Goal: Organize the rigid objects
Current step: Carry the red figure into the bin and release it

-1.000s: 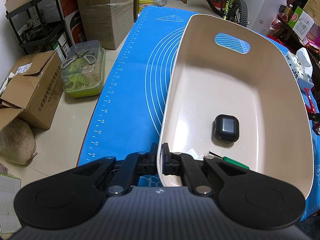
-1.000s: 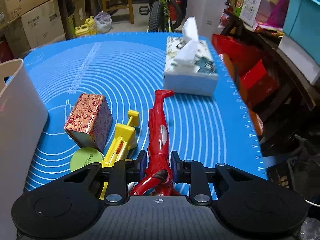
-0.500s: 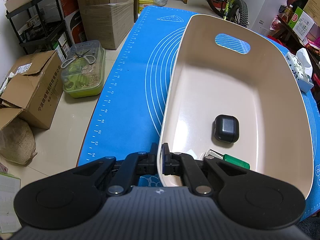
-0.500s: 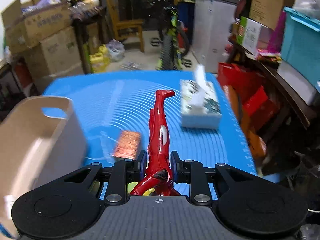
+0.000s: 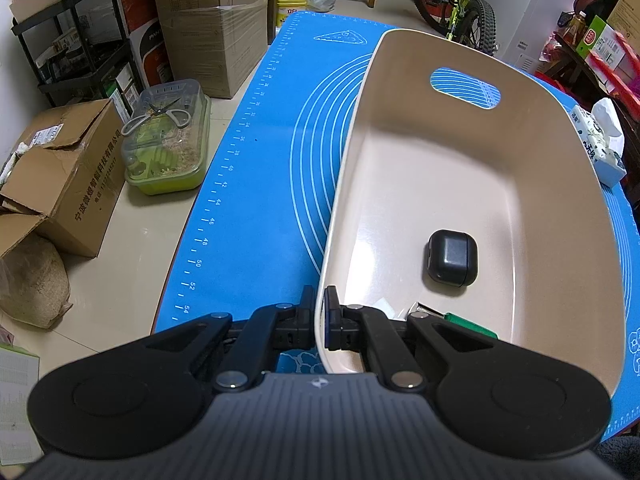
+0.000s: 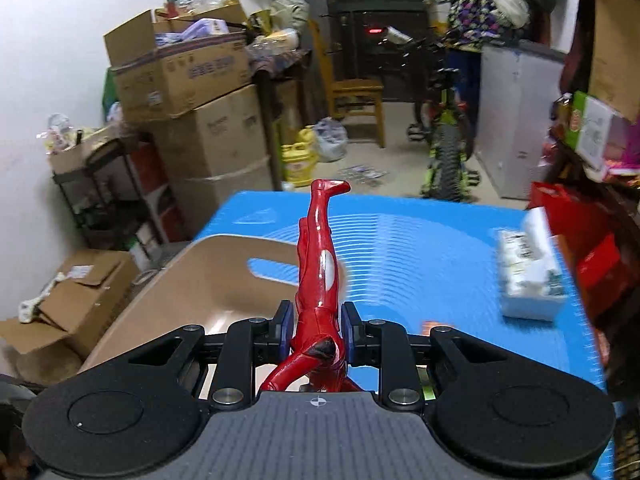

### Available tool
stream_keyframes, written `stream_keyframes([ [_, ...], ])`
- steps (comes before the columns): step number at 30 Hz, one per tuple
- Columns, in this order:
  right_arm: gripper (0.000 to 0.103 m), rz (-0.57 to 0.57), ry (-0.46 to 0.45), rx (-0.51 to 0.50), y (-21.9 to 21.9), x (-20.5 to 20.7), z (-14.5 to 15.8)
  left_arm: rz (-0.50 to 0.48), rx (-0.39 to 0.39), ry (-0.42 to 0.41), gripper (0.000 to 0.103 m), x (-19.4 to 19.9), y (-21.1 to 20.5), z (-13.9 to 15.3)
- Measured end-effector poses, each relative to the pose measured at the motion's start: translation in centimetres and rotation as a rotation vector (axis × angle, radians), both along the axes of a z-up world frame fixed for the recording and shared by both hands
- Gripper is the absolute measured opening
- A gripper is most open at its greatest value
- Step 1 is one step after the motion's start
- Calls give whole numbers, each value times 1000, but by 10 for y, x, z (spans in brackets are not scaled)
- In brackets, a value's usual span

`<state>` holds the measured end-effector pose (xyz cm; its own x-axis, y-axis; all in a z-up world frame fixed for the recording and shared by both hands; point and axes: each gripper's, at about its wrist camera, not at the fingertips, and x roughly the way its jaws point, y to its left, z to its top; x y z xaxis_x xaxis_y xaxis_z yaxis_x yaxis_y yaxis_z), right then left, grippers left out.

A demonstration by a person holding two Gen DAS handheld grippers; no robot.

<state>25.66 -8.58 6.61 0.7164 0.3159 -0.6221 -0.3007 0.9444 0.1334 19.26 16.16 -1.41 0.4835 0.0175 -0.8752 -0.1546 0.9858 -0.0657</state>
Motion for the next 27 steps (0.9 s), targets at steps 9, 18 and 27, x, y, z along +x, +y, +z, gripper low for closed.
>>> stream_keyframes([
  [9, 34, 149, 60, -80, 82, -3, -36, 2, 1, 0, 6, 1, -2, -1],
  [18, 34, 235, 187, -204, 125, 5, -77, 1, 3, 0, 6, 1, -2, 0],
  [27, 47, 271, 248, -203, 127, 4, -91, 1, 2, 0, 6, 1, -2, 0],
])
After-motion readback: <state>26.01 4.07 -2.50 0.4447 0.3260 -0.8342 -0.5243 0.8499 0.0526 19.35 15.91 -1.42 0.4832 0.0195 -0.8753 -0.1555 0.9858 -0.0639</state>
